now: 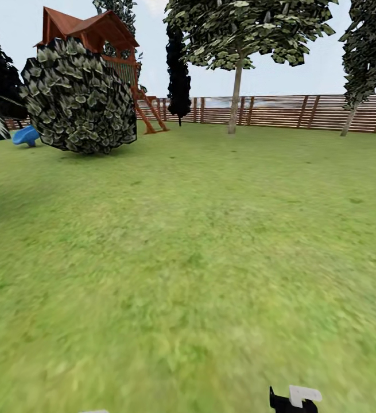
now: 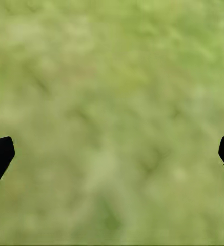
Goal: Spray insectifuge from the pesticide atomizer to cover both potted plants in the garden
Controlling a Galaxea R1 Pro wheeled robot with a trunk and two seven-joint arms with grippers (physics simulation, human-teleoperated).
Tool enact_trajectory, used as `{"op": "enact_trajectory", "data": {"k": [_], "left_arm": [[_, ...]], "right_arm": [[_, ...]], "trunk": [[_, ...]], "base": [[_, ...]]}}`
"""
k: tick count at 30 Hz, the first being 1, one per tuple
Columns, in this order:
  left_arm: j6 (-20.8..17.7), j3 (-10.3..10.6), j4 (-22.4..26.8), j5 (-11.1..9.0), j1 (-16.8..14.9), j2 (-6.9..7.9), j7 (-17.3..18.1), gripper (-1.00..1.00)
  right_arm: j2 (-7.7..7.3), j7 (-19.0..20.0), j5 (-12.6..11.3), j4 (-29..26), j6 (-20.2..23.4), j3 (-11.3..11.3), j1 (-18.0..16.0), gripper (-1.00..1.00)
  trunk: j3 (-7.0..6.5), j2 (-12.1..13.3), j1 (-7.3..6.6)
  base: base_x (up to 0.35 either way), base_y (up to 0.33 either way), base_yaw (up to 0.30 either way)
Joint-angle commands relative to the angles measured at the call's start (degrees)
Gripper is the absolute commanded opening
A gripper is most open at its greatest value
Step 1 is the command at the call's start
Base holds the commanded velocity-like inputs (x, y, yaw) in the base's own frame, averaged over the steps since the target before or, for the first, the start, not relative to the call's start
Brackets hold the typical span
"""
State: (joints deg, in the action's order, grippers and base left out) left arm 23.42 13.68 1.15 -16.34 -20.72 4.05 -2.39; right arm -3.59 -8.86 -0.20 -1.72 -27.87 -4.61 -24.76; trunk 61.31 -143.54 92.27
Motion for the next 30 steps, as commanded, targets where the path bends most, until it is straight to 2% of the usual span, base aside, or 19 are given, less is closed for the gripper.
{"op": "enact_trajectory", "data": {"k": [1, 6, 30], "left_arm": [[0.14, 0.54, -0.01, -0.27, -0.02, 0.0, -0.25, -1.0], [0.14, 0.54, -0.01, -0.27, -0.02, 0.0, -0.24, -1.0], [0.22, 0.56, -0.09, -0.27, -0.02, 0.0, -0.18, -1.0]], "right_arm": [[0.05, 0.16, -0.02, 0.05, -0.25, -0.41, -0.03, 1.0], [0.31, 0.01, -0.06, 0.05, -0.24, -0.4, -0.03, 1.0], [0.42, -0.02, 0.03, 0.05, -0.25, -0.4, -0.03, 1.0]], "trunk": [[0.05, -0.02, 0.02], [0.05, -0.02, 0.02], [0.73, -0.02, 0.02]], "base": [[0.337, 0.0, 0.021], [0.337, 0.0, 0.174], [0.337, 0.0, 0.267]]}}
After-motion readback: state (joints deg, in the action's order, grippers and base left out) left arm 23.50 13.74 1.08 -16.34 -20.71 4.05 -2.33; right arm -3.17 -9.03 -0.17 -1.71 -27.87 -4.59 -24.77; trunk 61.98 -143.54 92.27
